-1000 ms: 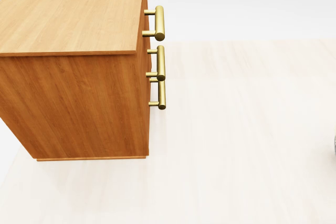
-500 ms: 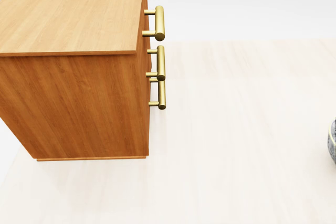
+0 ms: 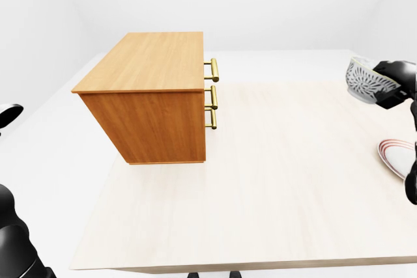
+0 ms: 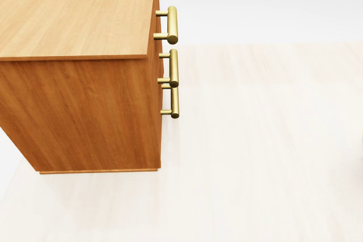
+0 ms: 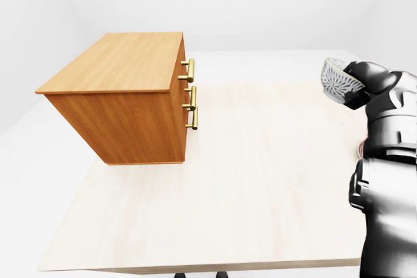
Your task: Put the bowl on top of the cabinet.
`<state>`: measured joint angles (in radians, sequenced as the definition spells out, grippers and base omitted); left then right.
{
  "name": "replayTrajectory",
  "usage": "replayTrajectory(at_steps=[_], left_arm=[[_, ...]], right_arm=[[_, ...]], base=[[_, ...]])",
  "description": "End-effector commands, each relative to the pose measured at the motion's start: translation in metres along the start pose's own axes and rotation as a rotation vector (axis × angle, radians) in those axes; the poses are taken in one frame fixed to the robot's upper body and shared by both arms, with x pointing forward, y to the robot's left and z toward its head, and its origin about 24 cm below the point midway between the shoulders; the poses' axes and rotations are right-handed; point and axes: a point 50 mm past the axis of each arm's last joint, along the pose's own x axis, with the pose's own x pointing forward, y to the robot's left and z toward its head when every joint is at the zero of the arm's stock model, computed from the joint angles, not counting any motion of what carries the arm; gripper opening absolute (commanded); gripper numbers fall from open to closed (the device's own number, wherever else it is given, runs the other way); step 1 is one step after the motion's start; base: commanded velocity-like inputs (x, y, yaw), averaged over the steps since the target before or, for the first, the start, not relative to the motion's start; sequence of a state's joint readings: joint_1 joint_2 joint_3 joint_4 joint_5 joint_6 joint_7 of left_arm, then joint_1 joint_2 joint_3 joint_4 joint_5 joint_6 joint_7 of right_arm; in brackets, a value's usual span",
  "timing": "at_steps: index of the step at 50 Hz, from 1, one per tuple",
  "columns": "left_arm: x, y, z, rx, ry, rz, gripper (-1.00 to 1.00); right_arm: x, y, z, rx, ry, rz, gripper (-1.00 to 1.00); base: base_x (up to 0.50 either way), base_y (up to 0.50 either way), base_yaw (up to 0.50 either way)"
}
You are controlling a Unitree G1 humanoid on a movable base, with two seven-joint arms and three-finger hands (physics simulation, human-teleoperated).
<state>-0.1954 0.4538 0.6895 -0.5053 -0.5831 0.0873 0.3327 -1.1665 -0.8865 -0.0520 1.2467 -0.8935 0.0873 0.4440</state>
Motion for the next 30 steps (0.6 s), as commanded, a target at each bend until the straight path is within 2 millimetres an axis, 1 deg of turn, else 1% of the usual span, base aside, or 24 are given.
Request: replayTrajectory(at_steps=[1,2,3,7,8,10,12,13,14,17,18,20,21,23,24,28,30], left_arm=[[0.000,0.000,0.001,-0.003,-0.002,0.001,1.00],[0.000,0.000,0.001,-0.003,-0.003,0.001,1.00],[0.000,0.000,0.001,-0.005,-0.003,0.000,1.00],[-0.001,-0.001,0.001,-0.009,-0.001,-0.004,1.00],[-0.001,-0.001,0.001,-0.011,-0.003,-0.005,1.00],[0.000,-0.001,0.002,-0.014,-0.004,-0.002,1.00],[-0.001,0.000,0.002,-0.015,-0.005,-0.001,1.00],[-0.001,0.000,0.002,-0.017,-0.004,0.001,1.00],[0.000,0.000,0.003,-0.019,-0.005,0.001,1.00],[0.000,0.000,0.003,-0.023,-0.006,0.002,1.00],[0.000,0.000,0.004,-0.026,-0.009,0.001,1.00],[0.000,-0.001,0.002,-0.027,-0.003,0.001,1.00],[0.000,-0.001,0.002,-0.028,-0.002,0.001,1.00],[0.000,0.000,0.003,-0.031,-0.004,0.002,1.00],[0.000,0.000,0.005,-0.034,-0.009,0.003,1.00],[0.001,0.001,0.004,-0.039,-0.005,0.007,1.00],[0.000,0.001,0.005,-0.038,-0.006,0.006,1.00]], right_arm=[[-0.070,-0.119,0.108,-0.135,-0.183,-0.354,-1.00],[-0.072,-0.119,0.117,-0.160,-0.197,-0.368,-1.00],[-0.075,-0.117,0.132,-0.181,-0.228,-0.376,-1.00],[-0.080,-0.112,0.155,-0.221,-0.251,-0.381,-1.00],[-0.086,-0.110,0.171,-0.246,-0.282,-0.390,-1.00],[-0.092,-0.109,0.183,-0.271,-0.308,-0.392,-1.00],[-0.099,-0.107,0.200,-0.263,-0.355,-0.413,-1.00],[-0.100,-0.103,0.205,-0.292,-0.366,-0.410,-1.00],[-0.102,-0.093,0.220,-0.295,-0.408,-0.413,-1.00],[-0.107,-0.082,0.239,-0.312,-0.465,-0.411,-1.00],[-0.113,-0.075,0.252,-0.279,-0.510,-0.403,-1.00],[-0.120,-0.068,0.266,-0.271,-0.567,-0.398,-1.00],[-0.127,-0.061,0.279,-0.280,-0.606,-0.394,-1.00],[-0.135,-0.055,0.291,-0.265,-0.656,-0.395,-1.00],[-0.142,-0.048,0.302,-0.248,-0.704,-0.381,-1.00],[-0.155,-0.041,0.317,-0.247,-0.763,-0.389,-1.00],[-0.162,-0.041,0.322,-0.241,-0.786,-0.397,-1.00]], base=[[0.00,0.00,0.00],[0.00,0.00,0.00],[0.00,0.00,0.00],[0.00,0.00,0.00],[0.00,0.00,0.00],[0.00,0.00,0.00],[0.00,0.00,0.00],[0.00,0.00,0.00],[0.00,0.00,0.00],[0.00,0.00,0.00],[0.00,0.00,0.00],[0.00,0.00,0.00],[0.00,0.00,0.00],[0.00,0.00,0.00],[0.00,0.00,0.00],[0.00,0.00,0.00],[0.00,0.00,0.00]])
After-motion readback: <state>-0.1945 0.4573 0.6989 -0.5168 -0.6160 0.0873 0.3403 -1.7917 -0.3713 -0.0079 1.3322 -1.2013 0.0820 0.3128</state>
